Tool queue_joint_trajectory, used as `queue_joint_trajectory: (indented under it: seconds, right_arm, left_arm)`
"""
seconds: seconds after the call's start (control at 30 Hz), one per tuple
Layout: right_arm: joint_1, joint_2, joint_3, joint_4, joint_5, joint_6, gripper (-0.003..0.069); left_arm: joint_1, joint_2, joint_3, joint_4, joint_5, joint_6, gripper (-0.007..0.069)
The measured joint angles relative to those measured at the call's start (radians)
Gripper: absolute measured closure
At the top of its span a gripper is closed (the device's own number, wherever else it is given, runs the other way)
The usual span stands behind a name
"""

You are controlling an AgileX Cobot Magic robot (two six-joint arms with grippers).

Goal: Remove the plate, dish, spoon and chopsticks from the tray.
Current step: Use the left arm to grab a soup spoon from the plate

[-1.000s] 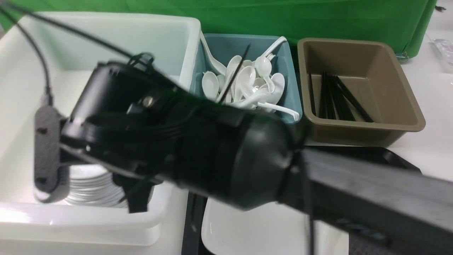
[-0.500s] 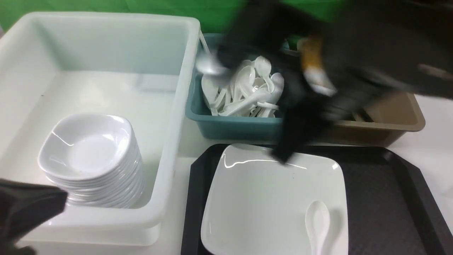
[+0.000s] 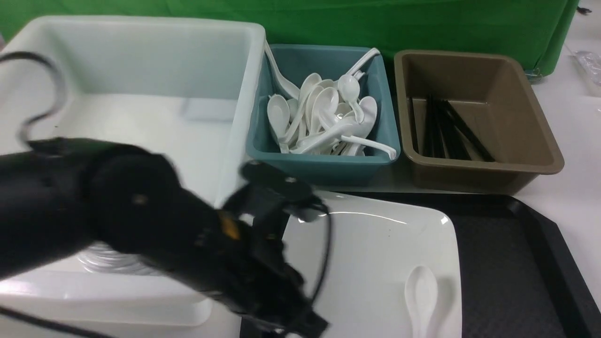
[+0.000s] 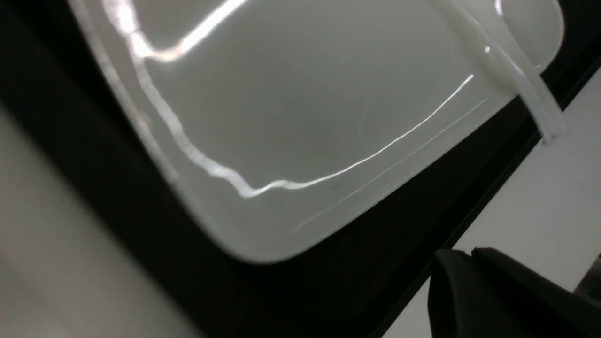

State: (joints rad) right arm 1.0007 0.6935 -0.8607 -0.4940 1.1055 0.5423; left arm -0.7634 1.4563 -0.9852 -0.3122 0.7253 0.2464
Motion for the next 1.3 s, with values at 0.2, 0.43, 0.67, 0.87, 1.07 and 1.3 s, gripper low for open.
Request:
queue_joint_trajectory:
  seconds: [0.2,0.43,0.67,0.87,1.07,1.3]
  right_arm:
    - [0.000,-0.151,0.025,0.001,0.001,0.000,0.0481]
    - [0.000,-0.187,0.027,0.002,0.005,-0.045,0.0476]
    - [0.000,-0.187,0.027,0.003,0.005,-0.132,0.0466]
    - [0.000,-0.187,0.027,0.003,0.002,-0.168,0.0464]
    - [0.000,-0.187,0.027,0.003,0.000,-0.193,0.0463]
    - [0.000,-0.187,0.027,0.002,0.000,-0.194,0.0463]
  left_arm:
    - [-0.196,0.290,-0.304,0.113,0.017,-0.222,0.0598]
    - [-0.205,0.481,-0.488,0.122,0.099,-0.273,0.0406]
    - [-0.205,0.582,-0.516,0.147,0.077,-0.306,0.0171]
    - [-0.205,0.615,-0.522,0.257,0.059,-0.321,0.0214]
    - [-0.205,0.624,-0.527,0.312,0.055,-0.318,0.0431]
    - [-0.205,0.583,-0.544,0.351,0.118,-0.302,0.0482]
